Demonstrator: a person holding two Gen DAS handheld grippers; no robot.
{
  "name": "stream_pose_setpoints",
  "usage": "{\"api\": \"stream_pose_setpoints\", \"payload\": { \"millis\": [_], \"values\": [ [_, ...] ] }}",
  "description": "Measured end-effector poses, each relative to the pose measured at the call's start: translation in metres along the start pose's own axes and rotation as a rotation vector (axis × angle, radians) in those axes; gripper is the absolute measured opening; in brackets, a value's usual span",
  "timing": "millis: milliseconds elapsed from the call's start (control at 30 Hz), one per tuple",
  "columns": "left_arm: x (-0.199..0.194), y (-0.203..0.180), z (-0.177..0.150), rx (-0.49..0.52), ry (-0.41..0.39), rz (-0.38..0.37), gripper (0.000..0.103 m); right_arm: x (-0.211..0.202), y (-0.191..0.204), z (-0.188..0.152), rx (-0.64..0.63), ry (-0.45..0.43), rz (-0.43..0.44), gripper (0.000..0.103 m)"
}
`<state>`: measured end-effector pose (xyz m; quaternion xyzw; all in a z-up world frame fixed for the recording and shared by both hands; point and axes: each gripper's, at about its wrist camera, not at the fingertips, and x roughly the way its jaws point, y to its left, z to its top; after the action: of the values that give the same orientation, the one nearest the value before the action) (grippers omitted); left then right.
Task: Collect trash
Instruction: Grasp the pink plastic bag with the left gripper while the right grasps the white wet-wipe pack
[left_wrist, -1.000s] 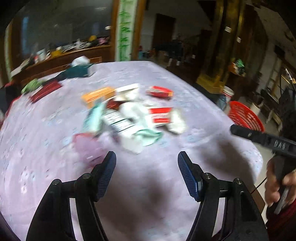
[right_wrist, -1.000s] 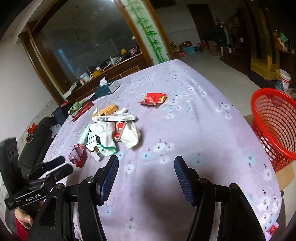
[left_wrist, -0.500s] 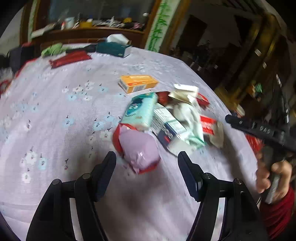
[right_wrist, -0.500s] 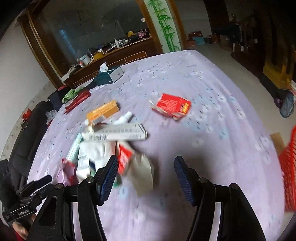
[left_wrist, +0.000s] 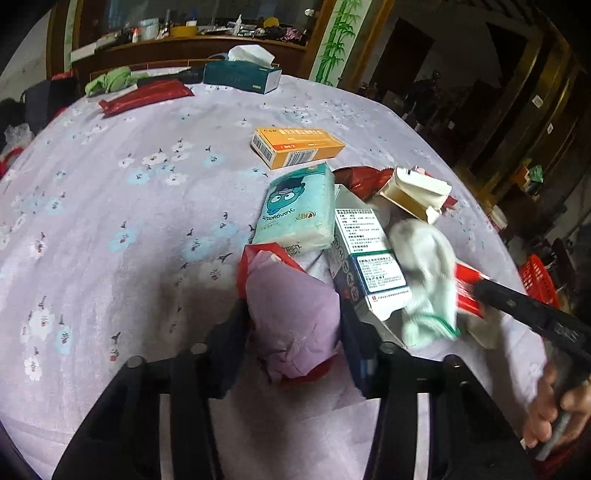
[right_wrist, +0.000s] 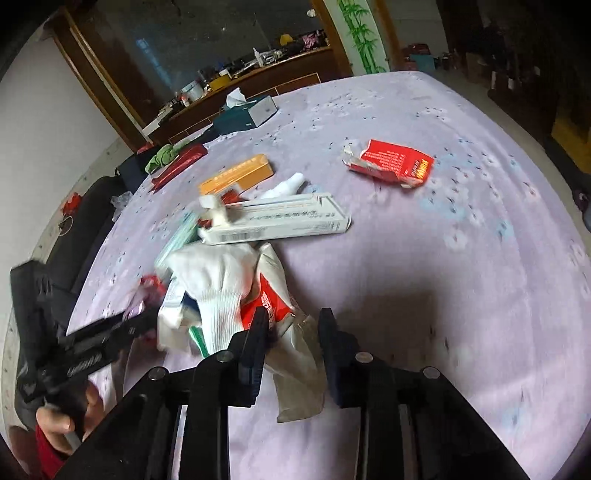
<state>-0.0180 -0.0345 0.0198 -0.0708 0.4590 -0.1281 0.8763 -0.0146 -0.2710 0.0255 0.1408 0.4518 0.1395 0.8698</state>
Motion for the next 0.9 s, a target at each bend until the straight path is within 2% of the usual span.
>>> {"api": "stream_pose_setpoints", "payload": {
  "millis": [267,333,400,467,533,667,733,833,900],
  "values": [
    [-0.031,-0.018,-0.028,0.090,-0.044,-0.058,0.041,-0.050,0.017,-0.047,-0.058,-0.096,-0.100,0.024],
    [-0.039,-0.025,-0.033,0.116,-0.062,-0.061,0.041,-0.058,0.015,-0.056,-0.064,-0.097,-0.112,0.024],
    [-0.044,-0.030,-0.037,0.135,-0.076,-0.064,0.041,-0.057,0.016,-0.066,-0.085,-0.053,-0.111,0.024],
    [-0.048,-0.034,-0.039,0.145,-0.084,-0.066,0.041,-0.057,0.018,-0.075,-0.108,-0.030,-0.100,0.027],
    [-0.050,-0.037,-0.039,0.150,-0.088,-0.075,0.041,-0.058,0.024,-0.079,-0.154,-0.014,-0.116,0.036],
    [-0.053,-0.041,-0.040,0.153,-0.093,-0.084,0.041,-0.053,0.023,-0.076,-0.167,0.003,-0.101,0.059],
    [-0.054,-0.042,-0.042,0.158,-0.097,-0.089,0.041,-0.047,0.021,-0.075,-0.169,0.010,-0.110,0.059],
    [-0.056,-0.042,-0.044,0.161,-0.102,-0.090,0.041,-0.035,0.016,-0.079,-0.142,0.047,-0.077,0.059],
    [-0.058,-0.043,-0.045,0.162,-0.107,-0.093,0.041,-0.033,0.016,-0.083,-0.136,0.038,-0.073,0.055]
  ]
}}
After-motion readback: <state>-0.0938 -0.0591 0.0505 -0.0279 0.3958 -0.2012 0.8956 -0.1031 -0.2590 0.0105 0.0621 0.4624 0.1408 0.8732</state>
